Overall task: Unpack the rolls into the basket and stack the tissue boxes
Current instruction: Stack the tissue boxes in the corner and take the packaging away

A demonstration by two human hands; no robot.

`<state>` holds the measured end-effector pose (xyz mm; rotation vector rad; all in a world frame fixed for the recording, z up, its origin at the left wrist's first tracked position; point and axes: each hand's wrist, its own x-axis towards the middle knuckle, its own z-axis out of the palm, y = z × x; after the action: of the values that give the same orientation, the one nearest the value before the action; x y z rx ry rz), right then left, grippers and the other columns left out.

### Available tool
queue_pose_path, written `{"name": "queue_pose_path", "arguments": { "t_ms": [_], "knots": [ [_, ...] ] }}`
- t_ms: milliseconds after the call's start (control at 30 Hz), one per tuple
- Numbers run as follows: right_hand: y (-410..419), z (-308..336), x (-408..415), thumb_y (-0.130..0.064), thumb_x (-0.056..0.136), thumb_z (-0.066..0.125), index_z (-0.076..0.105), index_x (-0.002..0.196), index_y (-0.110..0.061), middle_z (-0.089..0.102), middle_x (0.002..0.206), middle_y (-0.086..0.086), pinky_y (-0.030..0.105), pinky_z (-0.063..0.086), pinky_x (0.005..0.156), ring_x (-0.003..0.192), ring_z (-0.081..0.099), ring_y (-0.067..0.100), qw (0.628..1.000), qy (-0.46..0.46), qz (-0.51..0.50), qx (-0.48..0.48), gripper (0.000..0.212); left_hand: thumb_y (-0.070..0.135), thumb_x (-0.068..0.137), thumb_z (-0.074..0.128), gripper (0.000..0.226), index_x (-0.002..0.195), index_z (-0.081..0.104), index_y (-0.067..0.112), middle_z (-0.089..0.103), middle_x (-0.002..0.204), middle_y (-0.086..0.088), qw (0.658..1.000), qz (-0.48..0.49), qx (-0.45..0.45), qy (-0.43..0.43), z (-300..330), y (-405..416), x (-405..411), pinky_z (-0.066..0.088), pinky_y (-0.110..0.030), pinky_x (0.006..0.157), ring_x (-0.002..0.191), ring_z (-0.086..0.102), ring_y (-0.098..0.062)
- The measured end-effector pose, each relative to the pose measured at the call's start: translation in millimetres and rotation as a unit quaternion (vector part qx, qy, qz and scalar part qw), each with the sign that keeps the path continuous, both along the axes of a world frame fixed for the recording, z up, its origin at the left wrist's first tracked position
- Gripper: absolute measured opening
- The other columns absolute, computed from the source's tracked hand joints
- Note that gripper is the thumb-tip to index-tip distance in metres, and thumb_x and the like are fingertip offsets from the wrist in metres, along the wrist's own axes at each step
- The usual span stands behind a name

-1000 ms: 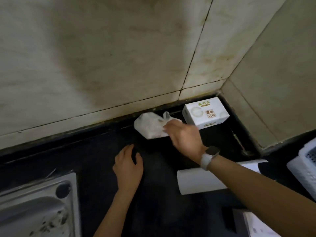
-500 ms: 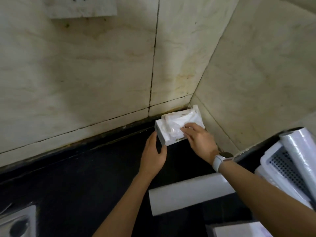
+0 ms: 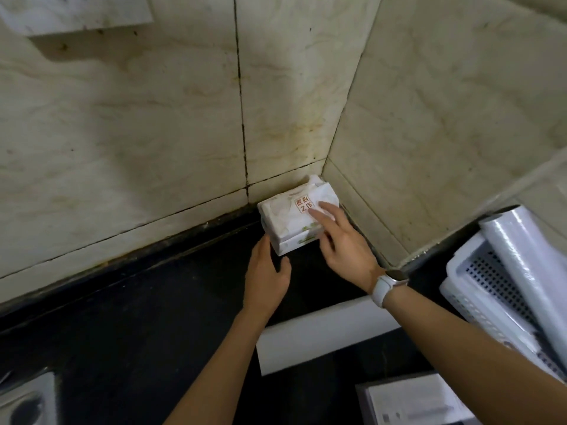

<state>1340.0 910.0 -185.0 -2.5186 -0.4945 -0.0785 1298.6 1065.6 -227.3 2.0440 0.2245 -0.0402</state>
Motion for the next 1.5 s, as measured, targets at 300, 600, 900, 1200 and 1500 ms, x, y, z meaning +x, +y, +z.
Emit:
{"name": "queue_pose_path", "arguments": {
  "t_ms": [300,600,900,1200,1500],
  "knots": [
    [-92.3,-4.2,-150.3,-0.058,0.080,0.049,0.025,0.139,-0.037,0.048,0.135,-0.003,0.035,0.020,0.113,0.130,0.038,0.016,0.975,0.155,0.040,-0.151,0.066,0.060,0.082,0.048,0.075,0.143,0.024,0.023,0.038,0.145,0.000,0.930,-0.189,0.310,0.049,-29.3,-16.5,-83.2,0.024,-0.044,0.104,0.131,0.033,-0.021],
    [-115.8,-24.7,-223.0,-0.034,0.081,0.056,0.016,0.141,-0.024,0.042,0.132,0.006,0.049,0.012,0.113,0.124,0.038,0.025,0.931,0.172,-0.019,-0.320,0.072,0.012,0.091,0.043,0.024,0.108,0.061,0.009,0.064,0.100,-0.011,0.943,-0.203,0.262,0.011,-19.9,-28.9,-110.9,0.045,-0.037,0.073,0.089,0.059,-0.027],
    [-149.6,15.8,-354.5,-0.044,0.081,0.056,0.004,0.143,-0.026,0.042,0.125,0.003,0.039,0.038,0.092,0.111,0.045,0.023,0.924,0.113,-0.362,-0.035,0.084,0.021,0.096,0.037,0.031,0.120,0.055,0.016,0.062,0.109,0.000,0.965,-0.249,0.073,-0.021,41.4,-88.8,-205.2,0.044,-0.027,0.080,0.091,0.056,-0.013],
    [-183.4,24.4,-676.7,-0.032,0.078,0.062,0.004,0.143,-0.028,0.037,0.127,0.005,0.034,0.040,0.091,0.114,0.044,0.022,0.736,0.068,-0.650,0.174,0.088,0.016,0.094,0.038,0.032,0.116,0.060,0.023,0.068,0.088,0.000,0.842,-0.531,0.058,-0.075,74.1,-224.8,-416.4,0.041,-0.019,0.055,0.058,0.050,-0.006],
    [-126.3,23.8,-991.2,-0.018,0.076,0.064,-0.012,0.140,-0.039,0.027,0.128,0.003,0.028,0.032,0.090,0.111,0.039,0.022,0.479,-0.059,-0.848,0.219,0.101,0.019,0.092,0.039,0.028,0.075,0.057,0.006,0.047,0.055,0.001,0.639,-0.761,0.093,-0.069,72.7,-310.7,-712.0,0.029,-0.027,0.049,0.050,0.036,-0.014]
  ]
}}
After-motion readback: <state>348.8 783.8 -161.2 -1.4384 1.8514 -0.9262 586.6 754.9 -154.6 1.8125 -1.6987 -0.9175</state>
